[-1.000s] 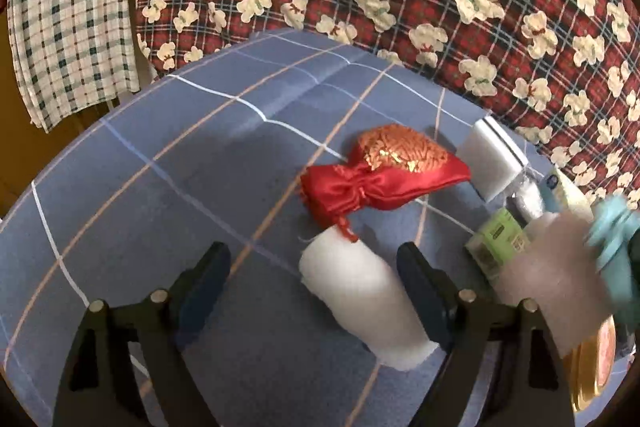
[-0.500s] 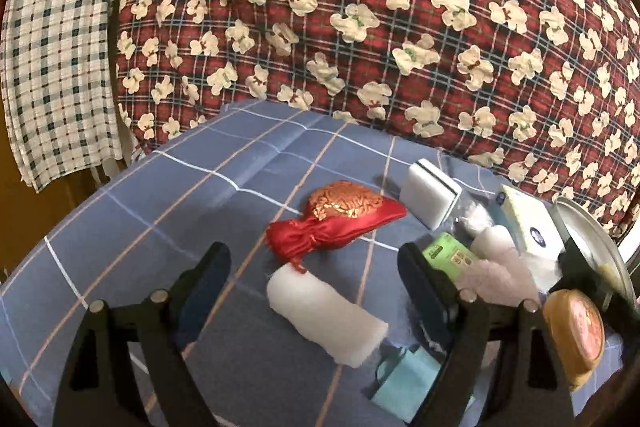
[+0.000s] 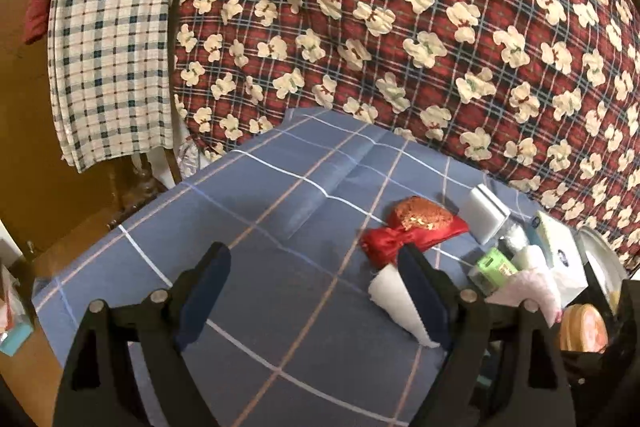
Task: Organize soft objects
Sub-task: 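Lift the teal cloth with the right tool while the left tool grasps the pink puff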
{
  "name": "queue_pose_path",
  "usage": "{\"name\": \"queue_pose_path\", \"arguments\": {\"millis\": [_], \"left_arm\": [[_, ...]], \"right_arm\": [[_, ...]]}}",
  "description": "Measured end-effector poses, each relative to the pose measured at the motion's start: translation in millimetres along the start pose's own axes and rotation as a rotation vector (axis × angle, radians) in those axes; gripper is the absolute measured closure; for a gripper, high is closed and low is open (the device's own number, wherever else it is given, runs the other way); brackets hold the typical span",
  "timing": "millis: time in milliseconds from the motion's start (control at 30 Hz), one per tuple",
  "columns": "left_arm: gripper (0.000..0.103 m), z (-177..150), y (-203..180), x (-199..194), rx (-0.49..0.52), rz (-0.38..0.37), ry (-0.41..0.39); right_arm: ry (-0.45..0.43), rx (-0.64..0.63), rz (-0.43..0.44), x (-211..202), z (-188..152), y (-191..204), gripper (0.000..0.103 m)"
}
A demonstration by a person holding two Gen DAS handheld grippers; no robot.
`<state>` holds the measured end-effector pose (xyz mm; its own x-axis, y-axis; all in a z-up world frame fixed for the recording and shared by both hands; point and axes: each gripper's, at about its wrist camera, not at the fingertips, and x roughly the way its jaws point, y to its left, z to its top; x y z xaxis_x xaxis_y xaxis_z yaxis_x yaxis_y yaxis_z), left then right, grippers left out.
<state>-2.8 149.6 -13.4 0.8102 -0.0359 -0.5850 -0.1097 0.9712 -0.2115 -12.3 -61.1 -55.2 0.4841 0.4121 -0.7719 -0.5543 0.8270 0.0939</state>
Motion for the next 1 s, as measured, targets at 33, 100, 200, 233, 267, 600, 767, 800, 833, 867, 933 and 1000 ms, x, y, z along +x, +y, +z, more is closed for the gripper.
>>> {"name": "queue_pose_path", "arguments": {"millis": [33,100,200,233,267,600,767,800,833,867,933,1000], "left_arm": [[0.016,0,-1,0,0.0,-0.008,0.004],[0.016,-1,-5,-1,0.005,-0.016,0.006],[0.016,-2,-11,-2,0.022,-0.016,0.002],[0.016,-3,-13,-3,0.026,-0.016,0.001],[0.016,-3,-13,-4,0.028,-0.016,0.0],[0.015,-3,-10,-2,-0.005,-0.036,0.018],[0.015,-7,-13,3,-0.005,-0.047,0.044],[0.015,-7,-14,4,-0.002,-0.047,0.048],[0.015,-7,-15,4,0.001,-0.049,0.05],[0.015,-7,-16,3,0.003,-0.051,0.049],[0.015,-7,-19,1,0.011,-0.06,0.044],[0.015,-7,-25,-1,0.039,-0.078,0.031]], "right_arm": [[0.003,0.0,-0.008,0,0,0,0.076],[-0.002,0.006,-0.014,-1,0,-4,0.076],[-0.034,0.002,0.006,-11,-3,-7,0.076],[-0.04,0.003,0.011,-11,-2,-4,0.076],[-0.043,0.007,0.009,-12,-1,-3,0.076],[0.018,-0.036,-0.158,1,-1,-1,0.029],[0.036,-0.014,-0.131,5,1,-10,0.067],[0.028,-0.013,-0.119,3,1,-10,0.069],[0.021,-0.015,-0.102,1,1,-10,0.075],[0.018,-0.02,-0.09,-1,1,-9,0.077],[0.015,-0.042,-0.094,-2,-1,-3,0.086],[0.002,-0.062,-0.087,-7,-3,1,0.089]]}}
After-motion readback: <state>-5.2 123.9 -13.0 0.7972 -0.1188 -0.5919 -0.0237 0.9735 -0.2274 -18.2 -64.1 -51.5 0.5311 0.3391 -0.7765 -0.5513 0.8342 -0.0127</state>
